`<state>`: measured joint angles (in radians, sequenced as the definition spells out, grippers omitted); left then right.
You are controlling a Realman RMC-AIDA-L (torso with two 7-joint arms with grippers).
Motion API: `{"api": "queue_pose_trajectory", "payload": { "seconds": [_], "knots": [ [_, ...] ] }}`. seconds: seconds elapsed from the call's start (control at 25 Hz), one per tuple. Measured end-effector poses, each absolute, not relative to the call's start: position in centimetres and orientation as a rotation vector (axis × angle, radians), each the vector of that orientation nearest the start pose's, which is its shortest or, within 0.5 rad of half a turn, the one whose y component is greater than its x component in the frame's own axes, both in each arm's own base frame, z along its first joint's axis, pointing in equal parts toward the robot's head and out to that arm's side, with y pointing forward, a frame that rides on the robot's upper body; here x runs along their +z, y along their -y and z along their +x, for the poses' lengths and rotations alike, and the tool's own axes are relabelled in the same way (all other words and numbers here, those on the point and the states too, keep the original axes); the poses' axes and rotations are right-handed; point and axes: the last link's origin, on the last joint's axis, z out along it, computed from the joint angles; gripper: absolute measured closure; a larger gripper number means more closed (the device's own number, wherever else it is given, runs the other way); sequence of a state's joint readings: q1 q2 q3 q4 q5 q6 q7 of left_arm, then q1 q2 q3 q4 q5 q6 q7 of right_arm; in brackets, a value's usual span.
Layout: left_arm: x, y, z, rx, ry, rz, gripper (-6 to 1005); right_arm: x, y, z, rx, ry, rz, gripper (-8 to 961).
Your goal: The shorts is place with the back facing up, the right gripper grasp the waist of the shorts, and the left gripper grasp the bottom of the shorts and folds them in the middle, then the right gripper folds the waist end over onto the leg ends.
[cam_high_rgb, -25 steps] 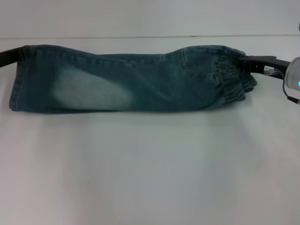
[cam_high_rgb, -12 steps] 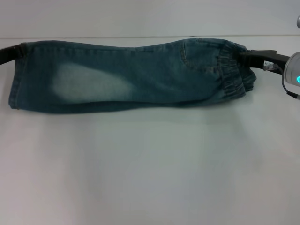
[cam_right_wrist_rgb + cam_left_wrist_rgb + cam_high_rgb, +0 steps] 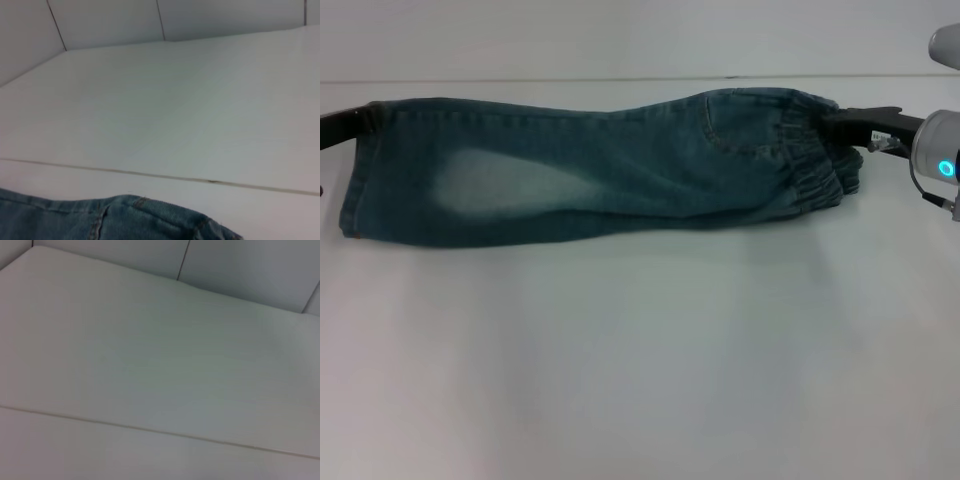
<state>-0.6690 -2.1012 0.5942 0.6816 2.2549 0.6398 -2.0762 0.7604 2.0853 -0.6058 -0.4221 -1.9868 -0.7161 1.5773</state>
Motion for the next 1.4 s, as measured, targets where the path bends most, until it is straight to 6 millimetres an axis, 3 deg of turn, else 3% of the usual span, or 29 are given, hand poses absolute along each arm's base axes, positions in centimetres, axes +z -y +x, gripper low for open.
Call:
{"api": "queue_pose_trajectory", "payload": {
  "seconds": [0.16, 0.36, 0.56, 0.72, 1.0, 1.12, 1.24, 1.4],
  "knots": [
    [5.0, -43.7, -31.8, -0.394, 1.217, -1.708, 985, -0.9, -43.9, 28.0, 0.45, -1.067, -2.047, 766],
    [5.3, -43.6, -32.3, -0.407, 1.222, -1.652, 871, -0.5, -43.8, 28.2, 0.467, -1.101, -2.044, 757],
    [5.4, -43.3, -32.5, -0.406, 1.226, -1.656, 657, -0.2, -43.5, 28.6, 0.475, -1.114, -2.048, 540],
    [5.2, -43.0, -32.3, -0.413, 1.23, -1.698, 519, 0.9, -43.0, 29.1, 0.519, -1.144, -2.054, 451],
    [4.8, -40.9, -30.3, -0.565, 1.109, -1.966, 293, 5.8, -41.9, 29.5, 0.648, -1.223, -2.065, 294],
    [4.3, -39.5, -29.0, -0.619, 1.012, -2.13, 181, 8.2, -41.3, 29.3, 0.69, -1.268, -2.097, 74],
    [3.4, -37.8, -27.3, -0.672, 0.905, -2.33, 106, 10.4, -41.1, 29.0, 0.699, -1.319, -2.122, 40],
    [2.9, -36.0, -25.4, -0.745, 0.812, -2.517, 51, 12.4, -41.6, 27.9, 0.546, -1.362, -2.189, 9]
  ]
}}
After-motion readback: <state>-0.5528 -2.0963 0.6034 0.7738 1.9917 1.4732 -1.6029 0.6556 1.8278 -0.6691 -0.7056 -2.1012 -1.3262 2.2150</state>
